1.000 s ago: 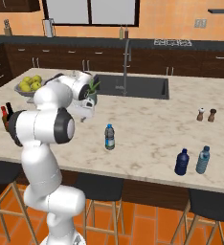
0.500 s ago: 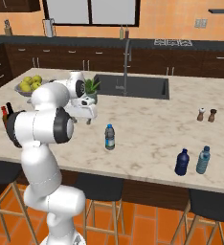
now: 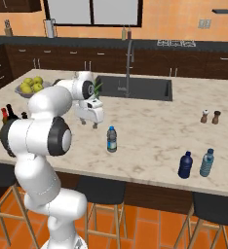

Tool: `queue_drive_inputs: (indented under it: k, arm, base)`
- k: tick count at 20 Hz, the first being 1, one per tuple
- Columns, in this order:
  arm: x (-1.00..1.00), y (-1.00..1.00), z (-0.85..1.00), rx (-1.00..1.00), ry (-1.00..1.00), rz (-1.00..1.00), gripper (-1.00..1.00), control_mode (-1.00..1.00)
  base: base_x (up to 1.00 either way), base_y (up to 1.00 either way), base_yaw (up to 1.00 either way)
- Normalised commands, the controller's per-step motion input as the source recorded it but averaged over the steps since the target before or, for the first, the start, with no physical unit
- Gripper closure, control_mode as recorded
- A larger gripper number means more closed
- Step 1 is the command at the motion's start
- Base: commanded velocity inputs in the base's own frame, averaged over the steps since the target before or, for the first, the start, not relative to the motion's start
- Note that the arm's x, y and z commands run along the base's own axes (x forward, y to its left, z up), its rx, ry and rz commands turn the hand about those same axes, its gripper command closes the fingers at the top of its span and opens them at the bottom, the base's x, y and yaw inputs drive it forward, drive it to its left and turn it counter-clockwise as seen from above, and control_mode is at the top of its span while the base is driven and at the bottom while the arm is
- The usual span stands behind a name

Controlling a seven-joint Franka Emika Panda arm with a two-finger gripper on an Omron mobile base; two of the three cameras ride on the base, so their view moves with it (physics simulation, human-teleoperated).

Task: Move the plastic bottles in the middle to the plastics group, and the glass bottles in the middle to the glass group.

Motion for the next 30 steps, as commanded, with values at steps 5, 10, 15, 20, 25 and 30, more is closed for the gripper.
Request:
queue_drive_inputs:
  k: [5, 10, 15, 20, 25, 30]
  arm:
    - [0.0, -0.49, 0.0, 0.04, 0.0, -0.01, -1.0, -1.0]
    - [0.34, -0.03, -0.05, -0.01, 0.15, -0.04, -1.0, -1.0]
    - [0.53, -0.16, 0.0, 0.0, 0.09, 0.0, -1.0, -1.0]
    - [-0.21, -0.14, 0.01, 0.0, -0.04, 0.07, -1.0, -1.0]
    - [-0.06, -0.23, -0.01, 0.0, -0.1, 0.15, -1.0, -1.0]
    - [-0.18, -0.18, -0.06, 0.0, -0.09, 0.04, -1.0, -1.0]
  base:
    - [0.0, 0.0, 0.0]
    - [0.0, 0.0, 0.0]
    - [0.0, 0.0, 0.0]
    - [0.0, 0.0, 0.0]
    - [0.0, 0.0, 0.0]
    - [0.0, 0.0, 0.0]
